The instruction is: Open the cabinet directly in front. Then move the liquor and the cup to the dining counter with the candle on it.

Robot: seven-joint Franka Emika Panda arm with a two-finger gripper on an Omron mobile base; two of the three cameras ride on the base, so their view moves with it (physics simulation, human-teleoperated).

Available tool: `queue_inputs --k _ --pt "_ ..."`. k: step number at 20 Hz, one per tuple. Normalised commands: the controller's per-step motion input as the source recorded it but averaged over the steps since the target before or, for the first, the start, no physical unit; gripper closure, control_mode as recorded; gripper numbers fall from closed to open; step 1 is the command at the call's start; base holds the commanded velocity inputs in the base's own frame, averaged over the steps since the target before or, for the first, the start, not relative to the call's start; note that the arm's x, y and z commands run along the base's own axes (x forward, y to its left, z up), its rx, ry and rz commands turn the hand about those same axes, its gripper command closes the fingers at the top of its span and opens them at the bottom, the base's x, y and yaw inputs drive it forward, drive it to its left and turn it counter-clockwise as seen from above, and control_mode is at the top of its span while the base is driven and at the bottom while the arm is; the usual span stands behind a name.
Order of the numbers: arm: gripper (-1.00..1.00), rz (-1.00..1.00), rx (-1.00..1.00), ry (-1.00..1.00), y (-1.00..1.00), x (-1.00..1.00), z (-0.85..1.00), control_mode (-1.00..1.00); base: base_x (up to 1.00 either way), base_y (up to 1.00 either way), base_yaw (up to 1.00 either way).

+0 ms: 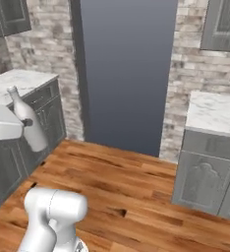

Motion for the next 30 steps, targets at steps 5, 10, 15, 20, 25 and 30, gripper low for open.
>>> queue_inputs --k 5,10,15,20,25,30 --pt "1.0 0.0 0.0 0.0 0.0 0.0 0.0 1.0 0.8 -0.07 -0.07" --pt "1.0 0.0 0.0 0.0 0.0 0.0 0.0 1.0 1.0 -0.03 -0.03" --pt "1.0 0.0 0.0 0.0 0.0 0.0 0.0 1.0 0.84 -0.38 -0.37" --pt "1.0 0.0 0.0 0.0 0.0 0.0 0.0 1.0 0.32 -0.55 -0.82" --pt "1.0 0.0 0.0 0.0 0.0 0.0 0.0 1.0 0.09 -0.49 -0.93" --pt "1.0 0.0 0.0 0.0 0.0 0.0 0.0 1.0 0.04 -0.46 -0.94"
